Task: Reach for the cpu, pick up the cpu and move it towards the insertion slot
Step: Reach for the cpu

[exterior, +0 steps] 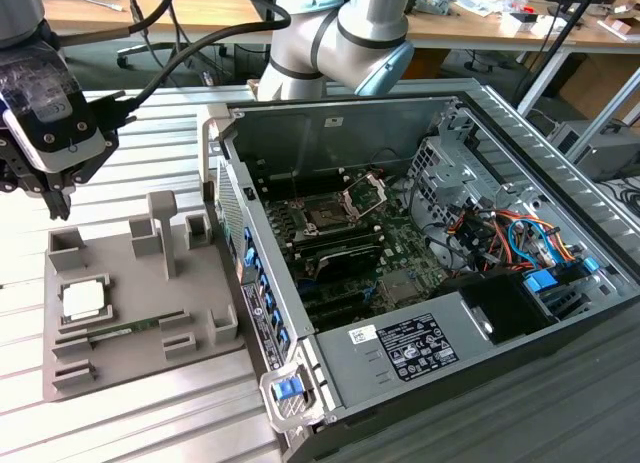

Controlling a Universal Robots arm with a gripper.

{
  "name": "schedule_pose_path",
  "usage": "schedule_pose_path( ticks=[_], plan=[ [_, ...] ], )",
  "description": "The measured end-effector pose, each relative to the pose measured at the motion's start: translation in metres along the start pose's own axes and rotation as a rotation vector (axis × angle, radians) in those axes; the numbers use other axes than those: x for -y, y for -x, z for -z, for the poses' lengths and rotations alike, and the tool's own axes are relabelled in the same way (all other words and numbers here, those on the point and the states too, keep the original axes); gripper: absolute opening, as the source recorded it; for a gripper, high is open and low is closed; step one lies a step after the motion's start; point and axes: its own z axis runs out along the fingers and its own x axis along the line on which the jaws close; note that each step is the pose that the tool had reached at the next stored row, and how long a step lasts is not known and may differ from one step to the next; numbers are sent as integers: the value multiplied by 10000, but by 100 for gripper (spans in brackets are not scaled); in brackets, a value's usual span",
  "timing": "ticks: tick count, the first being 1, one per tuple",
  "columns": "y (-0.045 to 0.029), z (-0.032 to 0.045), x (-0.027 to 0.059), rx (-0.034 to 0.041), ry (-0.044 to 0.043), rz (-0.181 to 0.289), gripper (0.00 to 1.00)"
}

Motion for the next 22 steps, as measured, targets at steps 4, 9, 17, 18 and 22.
schedule_pose_path(
  ticks=[4, 9, 17, 18, 22],
  plan=[
    [0, -10, 0, 0, 0, 0, 11],
    [0, -25, 1, 0, 0, 0, 11],
    [0, -49, 2, -1, 0, 0, 11],
    [0, -56, 2, 0, 0, 0, 11],
    [0, -60, 2, 0, 0, 0, 11]
  ],
)
